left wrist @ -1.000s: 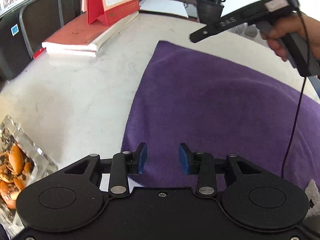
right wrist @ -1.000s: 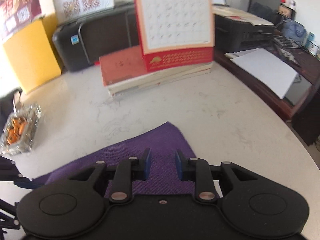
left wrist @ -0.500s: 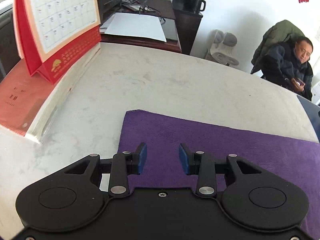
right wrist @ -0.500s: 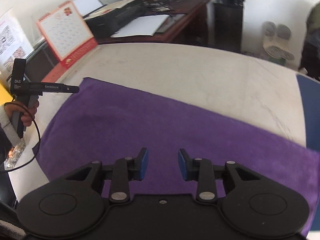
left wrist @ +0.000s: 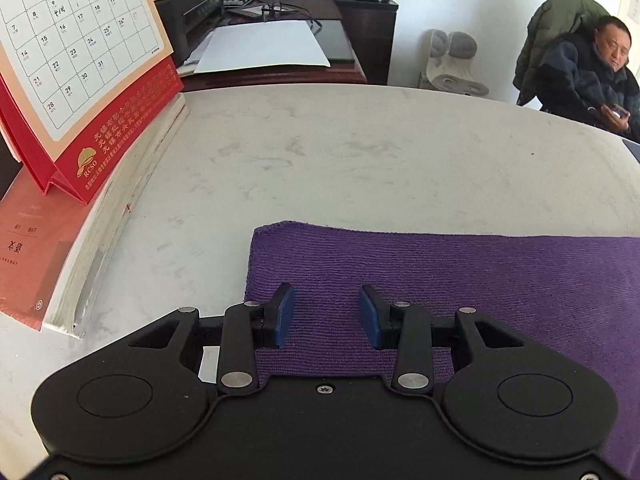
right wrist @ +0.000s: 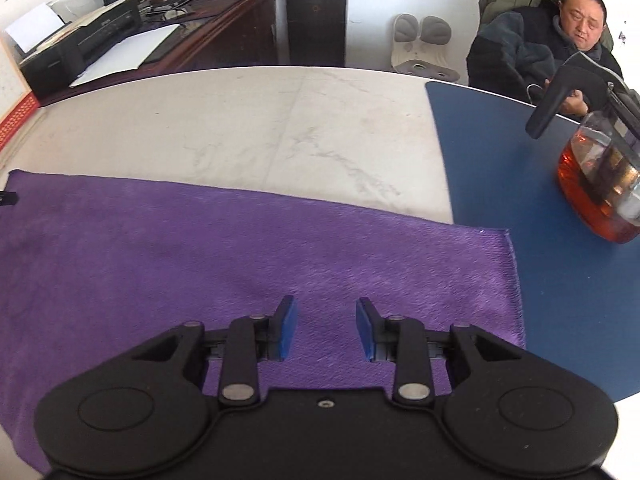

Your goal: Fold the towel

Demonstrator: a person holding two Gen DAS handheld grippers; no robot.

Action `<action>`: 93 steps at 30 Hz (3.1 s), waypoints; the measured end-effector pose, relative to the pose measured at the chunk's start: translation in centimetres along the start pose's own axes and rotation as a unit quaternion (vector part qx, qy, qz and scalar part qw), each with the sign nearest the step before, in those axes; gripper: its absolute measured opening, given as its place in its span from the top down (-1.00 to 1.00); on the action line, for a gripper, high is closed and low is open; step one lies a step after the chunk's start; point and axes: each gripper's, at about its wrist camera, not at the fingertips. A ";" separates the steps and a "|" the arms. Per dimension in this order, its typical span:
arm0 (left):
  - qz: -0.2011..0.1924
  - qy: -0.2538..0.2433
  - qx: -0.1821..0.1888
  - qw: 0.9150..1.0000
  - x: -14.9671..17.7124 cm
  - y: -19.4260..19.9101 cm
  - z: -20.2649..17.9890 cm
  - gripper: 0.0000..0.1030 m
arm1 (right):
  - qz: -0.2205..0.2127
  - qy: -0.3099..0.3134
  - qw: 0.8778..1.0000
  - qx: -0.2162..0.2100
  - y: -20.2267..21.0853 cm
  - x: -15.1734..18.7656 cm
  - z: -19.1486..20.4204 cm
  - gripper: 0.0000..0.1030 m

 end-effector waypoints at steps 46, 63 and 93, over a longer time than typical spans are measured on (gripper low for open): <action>0.016 0.065 -0.061 0.996 16.7 17.2 4.0 0.21 | -0.013 0.109 0.987 -0.118 8.9 9.1 2.9 0.29; 0.087 0.159 -0.100 0.978 17.9 14.4 2.1 0.22 | 0.003 0.122 0.978 -0.171 8.6 13.2 -1.2 0.29; 0.096 0.327 -0.121 0.932 20.1 15.9 5.2 0.19 | -0.061 0.474 0.784 -0.395 9.6 -12.2 29.1 -0.04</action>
Point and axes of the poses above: each gripper's, at about its wrist camera, not at the fingertips, and y roughly against the way its jaws point, z to its left, x to its underside, and after that the axes turned 15 degrees about -x, right-handed
